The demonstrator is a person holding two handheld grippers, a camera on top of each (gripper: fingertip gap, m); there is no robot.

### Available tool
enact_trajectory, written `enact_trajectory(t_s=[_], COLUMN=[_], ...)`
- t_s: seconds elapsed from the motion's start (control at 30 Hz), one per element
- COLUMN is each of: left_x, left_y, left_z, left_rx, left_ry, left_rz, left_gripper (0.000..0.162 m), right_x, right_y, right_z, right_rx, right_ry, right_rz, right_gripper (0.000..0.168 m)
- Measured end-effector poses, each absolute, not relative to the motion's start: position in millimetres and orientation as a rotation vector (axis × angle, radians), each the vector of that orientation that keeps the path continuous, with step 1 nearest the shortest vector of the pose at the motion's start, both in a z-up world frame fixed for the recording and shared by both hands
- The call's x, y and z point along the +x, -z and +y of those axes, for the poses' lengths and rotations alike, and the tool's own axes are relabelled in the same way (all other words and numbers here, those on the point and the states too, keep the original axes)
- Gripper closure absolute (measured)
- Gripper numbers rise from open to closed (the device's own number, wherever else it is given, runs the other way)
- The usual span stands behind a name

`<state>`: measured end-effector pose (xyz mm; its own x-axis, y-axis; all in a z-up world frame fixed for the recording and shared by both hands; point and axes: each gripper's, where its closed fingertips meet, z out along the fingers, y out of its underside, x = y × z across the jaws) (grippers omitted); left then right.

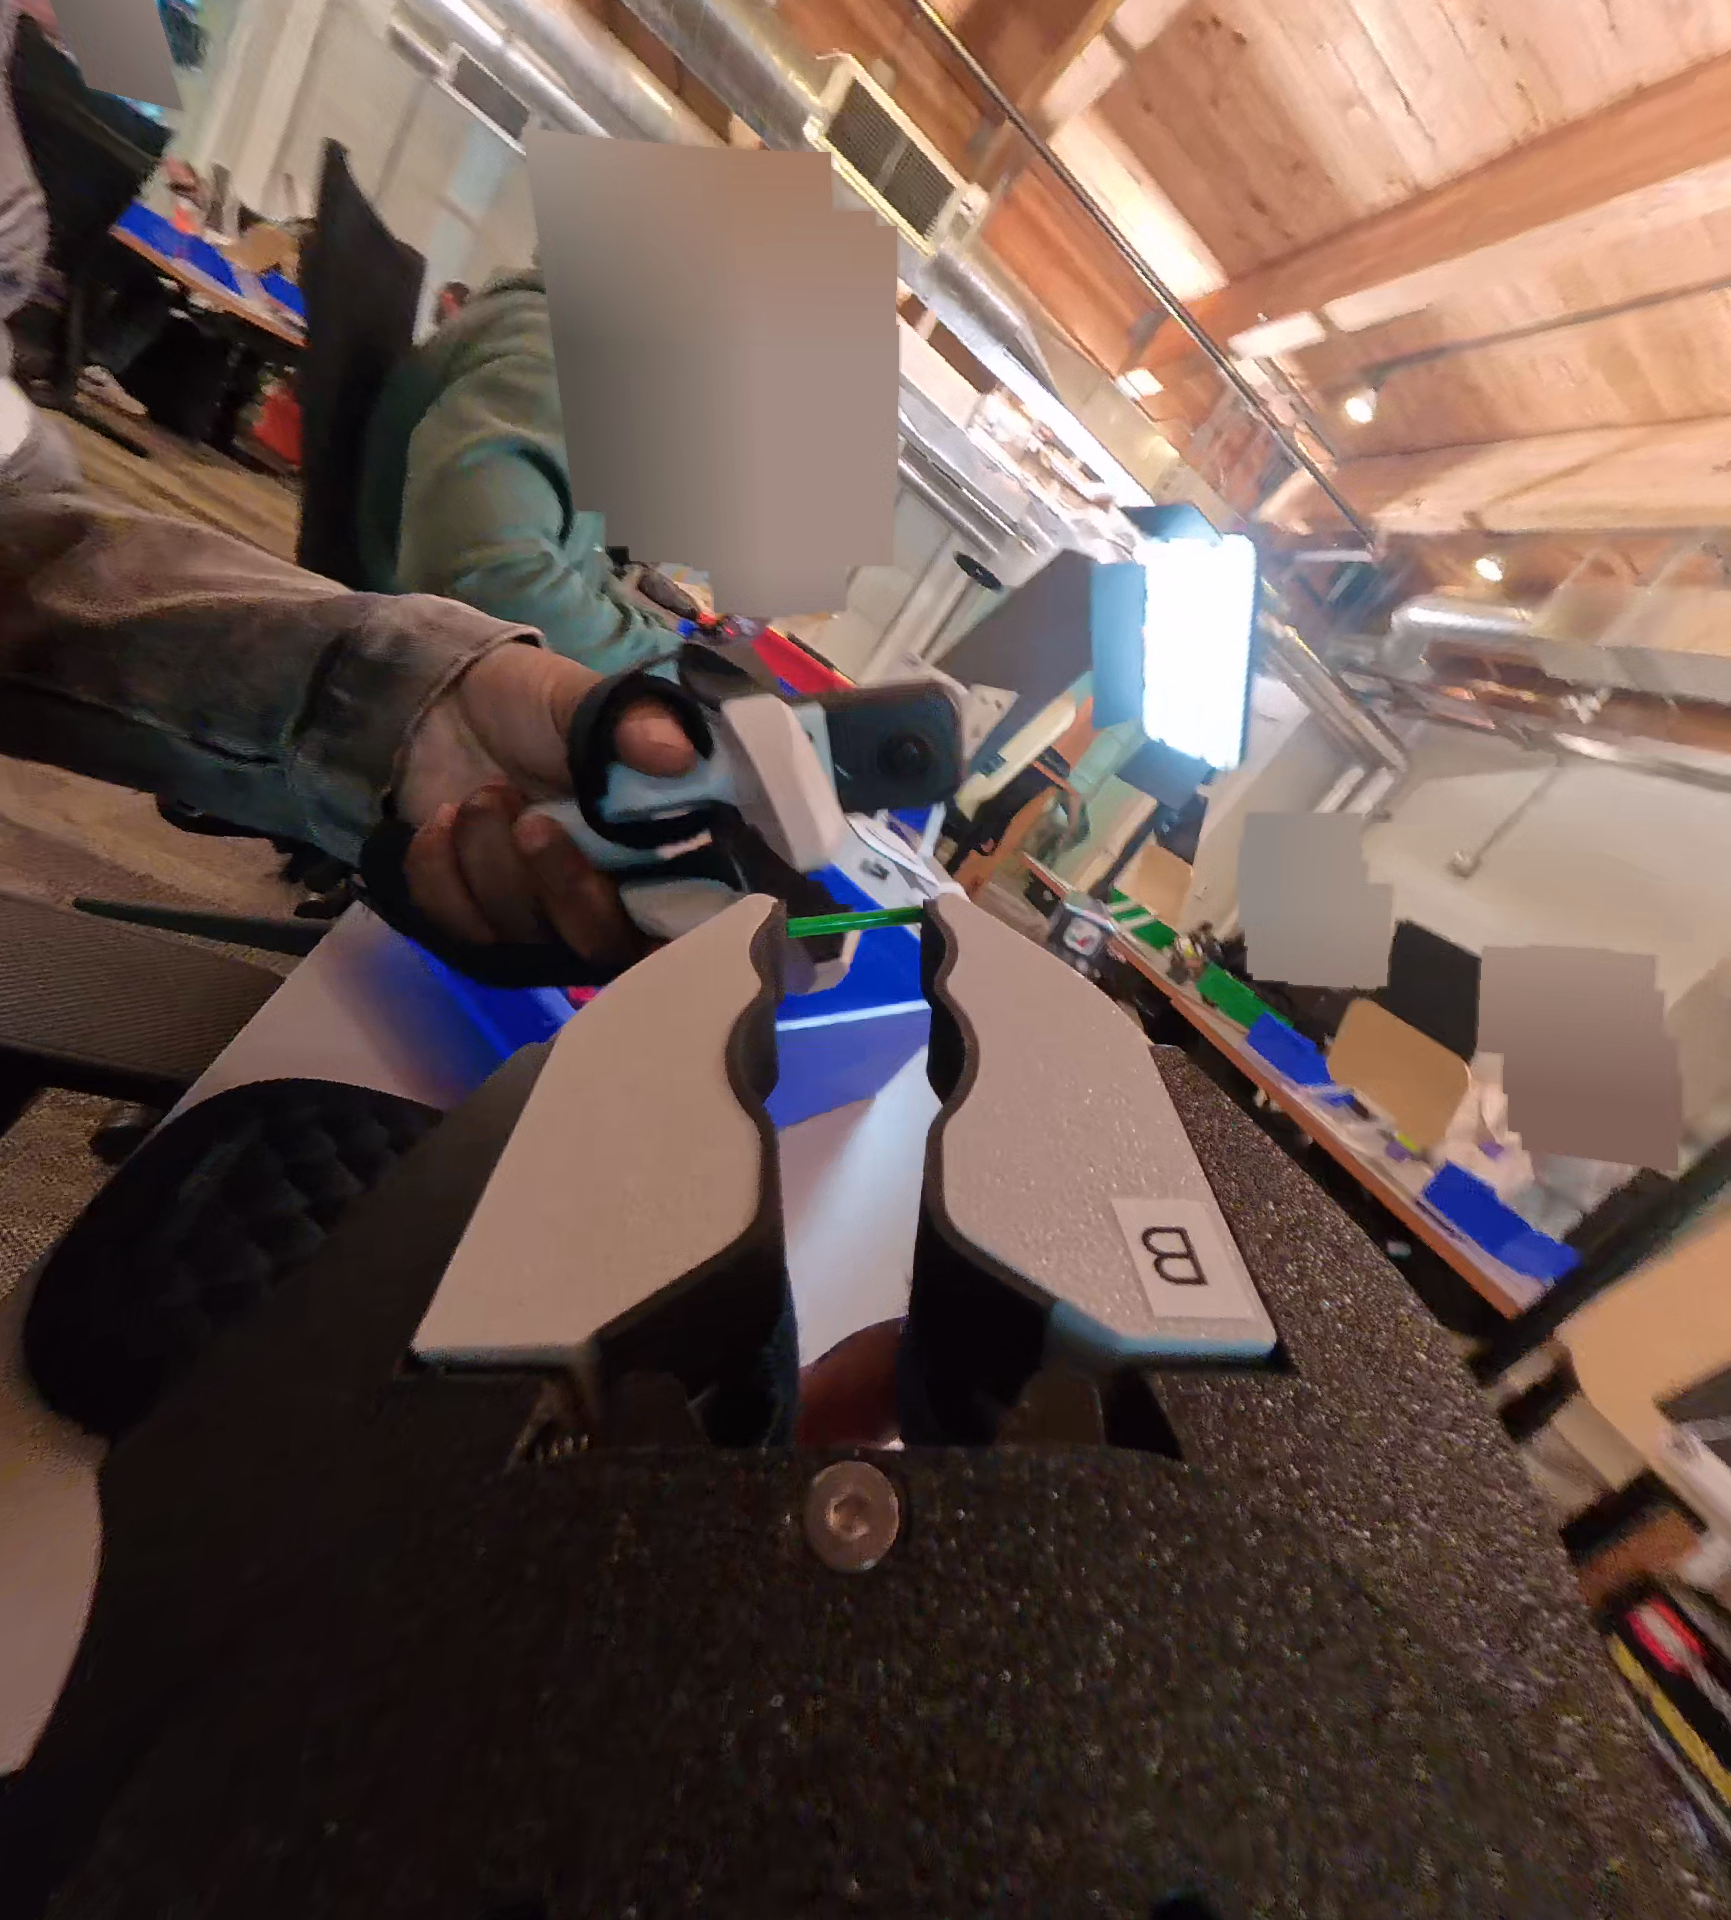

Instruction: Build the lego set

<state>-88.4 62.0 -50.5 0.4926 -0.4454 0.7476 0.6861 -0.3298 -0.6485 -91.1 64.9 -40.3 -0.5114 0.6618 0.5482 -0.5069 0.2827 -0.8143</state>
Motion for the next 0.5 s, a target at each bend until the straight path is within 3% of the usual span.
enact_trajectory(t_s=[0.03, 0.23, 0.5], left_x=[-95, -165, -152], left_y=[57, 114, 120], left_z=[62, 34, 34], left_rx=[-1.577, -2.032, -2.026], left_ry=[1.056, 0.091, 0.061], left_rz=[-0.213, -0.177, -0.130], left_gripper=[0.136, 0.110, 0.108], right_x=[-90, -55, -29], right_y=[44, 152, 214], right_z=[76, 176, 175], right_rx=[-0.215, -1.073, -1.244], right_ry=[-1.424, -1.024, -0.817], right_rz=[-1.575, -2.078, -2.276], right_gripper=[0.144, 0.144, 0.144])
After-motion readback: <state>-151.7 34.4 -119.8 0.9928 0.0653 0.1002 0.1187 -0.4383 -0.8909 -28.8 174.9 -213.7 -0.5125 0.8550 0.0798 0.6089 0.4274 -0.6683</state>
